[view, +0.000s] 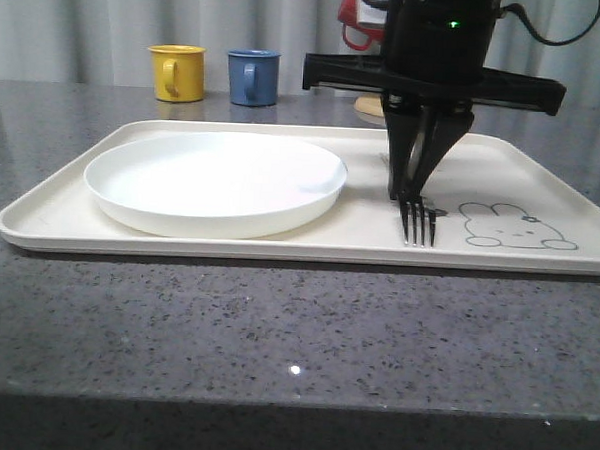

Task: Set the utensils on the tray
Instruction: 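Carry the fork with the right gripper and lower it onto the tray beside the plate, then move the right gripper back and grasp the silver chopsticks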

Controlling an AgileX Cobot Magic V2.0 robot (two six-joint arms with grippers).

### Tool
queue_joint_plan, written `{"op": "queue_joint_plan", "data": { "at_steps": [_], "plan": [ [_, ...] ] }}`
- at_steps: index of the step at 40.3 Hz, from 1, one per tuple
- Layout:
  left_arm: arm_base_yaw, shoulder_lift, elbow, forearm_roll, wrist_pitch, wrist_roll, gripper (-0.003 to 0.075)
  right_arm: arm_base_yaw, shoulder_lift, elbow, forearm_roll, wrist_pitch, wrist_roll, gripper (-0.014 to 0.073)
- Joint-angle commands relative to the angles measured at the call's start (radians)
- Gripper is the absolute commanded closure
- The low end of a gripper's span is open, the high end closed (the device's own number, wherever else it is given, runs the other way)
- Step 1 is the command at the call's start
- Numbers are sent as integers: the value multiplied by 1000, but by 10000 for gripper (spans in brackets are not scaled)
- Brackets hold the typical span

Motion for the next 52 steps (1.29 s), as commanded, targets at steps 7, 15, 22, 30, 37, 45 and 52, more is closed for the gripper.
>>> {"op": "queue_joint_plan", "data": {
  "at_steps": [7, 15, 22, 30, 37, 45, 52],
  "plan": [
    [-8, -1, -24, -9, -87, -5, 460, 0, -36, -33, -20, -15, 21, 515],
    [-8, -1, -24, -9, -87, -5, 460, 0, -44, -33, -20, -9, 20, 294],
    [-8, -1, -24, -9, -87, -5, 460, 0, -109, -33, -20, -6, -49, 294],
    [-8, -1, -24, -9, -87, -5, 460, -2, -258, -33, -84, 40, -166, 294],
    [-8, -1, -24, -9, -87, -5, 460, -56, -380, -28, -159, 136, -255, 294],
    [-8, -1, -24, -9, -87, -5, 460, -231, -472, 14, -158, 196, -378, 294],
    [-8, -1, -24, -9, -87, -5, 460, -398, -489, 119, -124, 199, -501, 294]
  ]
}}
